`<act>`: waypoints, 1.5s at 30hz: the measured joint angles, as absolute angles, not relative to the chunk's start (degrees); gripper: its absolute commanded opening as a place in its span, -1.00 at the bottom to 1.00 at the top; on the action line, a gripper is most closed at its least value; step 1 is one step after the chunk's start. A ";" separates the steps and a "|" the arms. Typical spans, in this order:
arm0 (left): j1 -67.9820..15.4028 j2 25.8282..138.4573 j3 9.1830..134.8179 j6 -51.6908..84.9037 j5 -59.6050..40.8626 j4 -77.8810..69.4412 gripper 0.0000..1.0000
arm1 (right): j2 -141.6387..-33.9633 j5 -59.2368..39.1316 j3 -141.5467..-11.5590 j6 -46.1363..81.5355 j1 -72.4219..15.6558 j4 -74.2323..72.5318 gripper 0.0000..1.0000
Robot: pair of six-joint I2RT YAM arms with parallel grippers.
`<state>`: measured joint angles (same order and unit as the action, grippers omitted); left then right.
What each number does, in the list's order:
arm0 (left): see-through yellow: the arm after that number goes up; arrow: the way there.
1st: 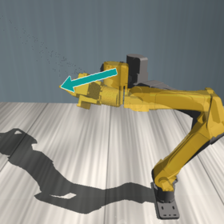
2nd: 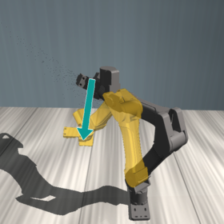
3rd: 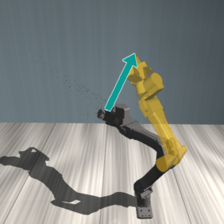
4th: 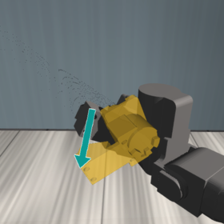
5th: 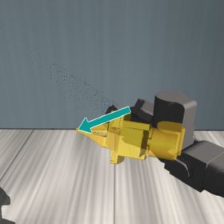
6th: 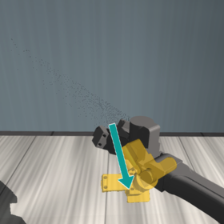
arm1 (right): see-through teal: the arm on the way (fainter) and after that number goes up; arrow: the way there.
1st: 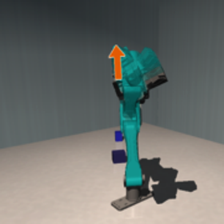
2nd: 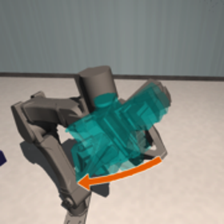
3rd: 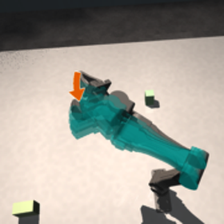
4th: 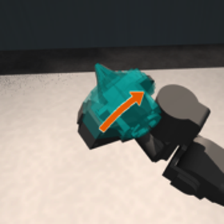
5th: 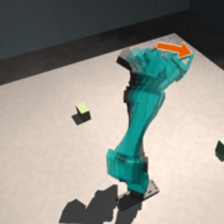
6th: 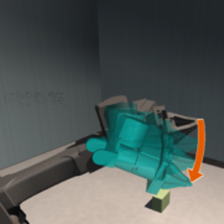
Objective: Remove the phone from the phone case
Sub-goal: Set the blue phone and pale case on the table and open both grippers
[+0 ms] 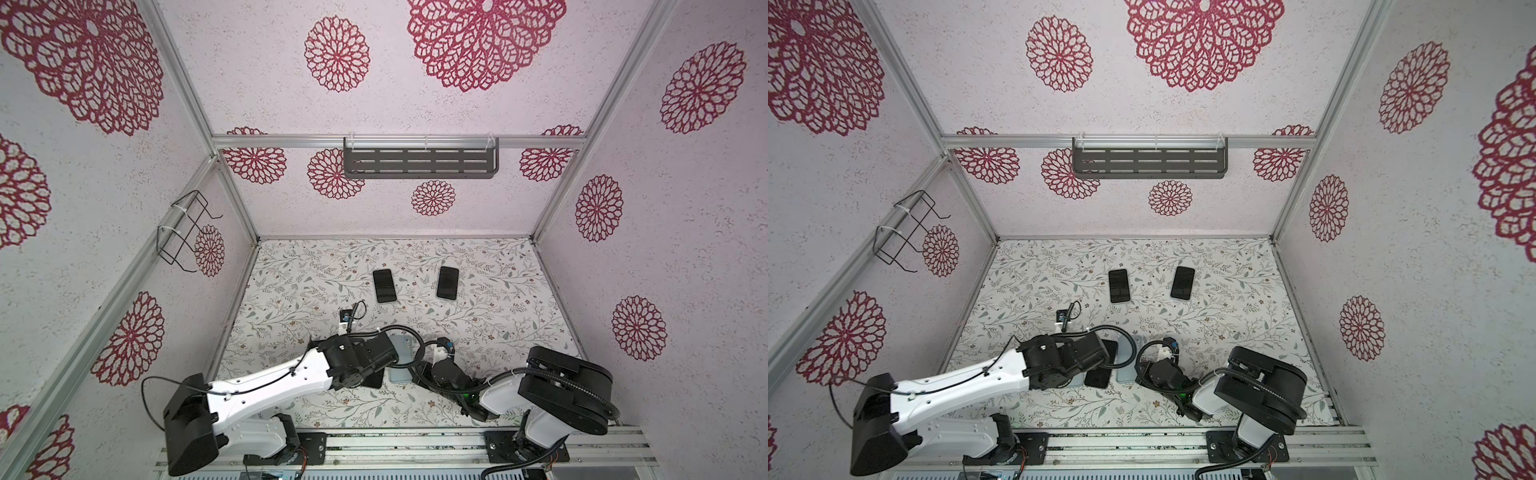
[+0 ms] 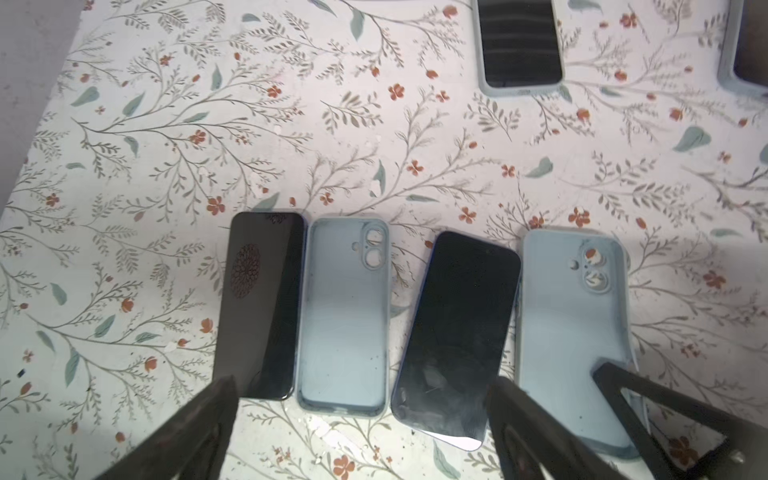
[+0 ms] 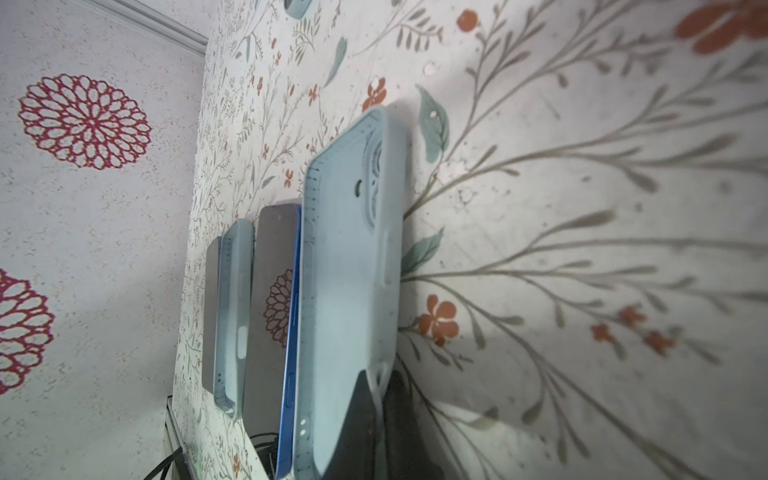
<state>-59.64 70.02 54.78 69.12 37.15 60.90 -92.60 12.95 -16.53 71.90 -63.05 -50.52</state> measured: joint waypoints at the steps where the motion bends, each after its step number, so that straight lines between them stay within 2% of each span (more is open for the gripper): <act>1: -58.65 68.10 54.28 68.79 37.17 60.86 0.94 | -93.03 13.45 -17.08 72.14 -63.55 -50.35 -1.00; 11: -51.53 56.10 53.36 62.59 36.45 59.64 0.94 | -100.18 14.79 -26.11 72.66 -66.61 -48.86 -1.00; 26: -47.55 56.53 57.25 53.95 33.06 54.74 0.94 | -107.20 16.05 -35.33 76.73 -71.61 -47.72 -0.99; 33: -46.72 57.84 57.28 52.10 31.20 52.93 0.94 | -105.86 15.31 -36.84 76.07 -71.96 -45.34 -0.10; 36: -46.11 58.22 57.30 51.75 29.87 51.66 0.94 | -103.28 15.05 -36.80 75.13 -72.23 -42.59 0.53; 42: -43.42 60.42 58.26 50.65 24.16 47.68 0.94 | -94.02 16.58 -35.29 69.71 -72.31 -29.30 0.95; 45: -40.56 62.08 58.24 50.46 19.99 44.66 0.95 | -88.09 18.44 -35.22 65.45 -72.29 -20.16 0.98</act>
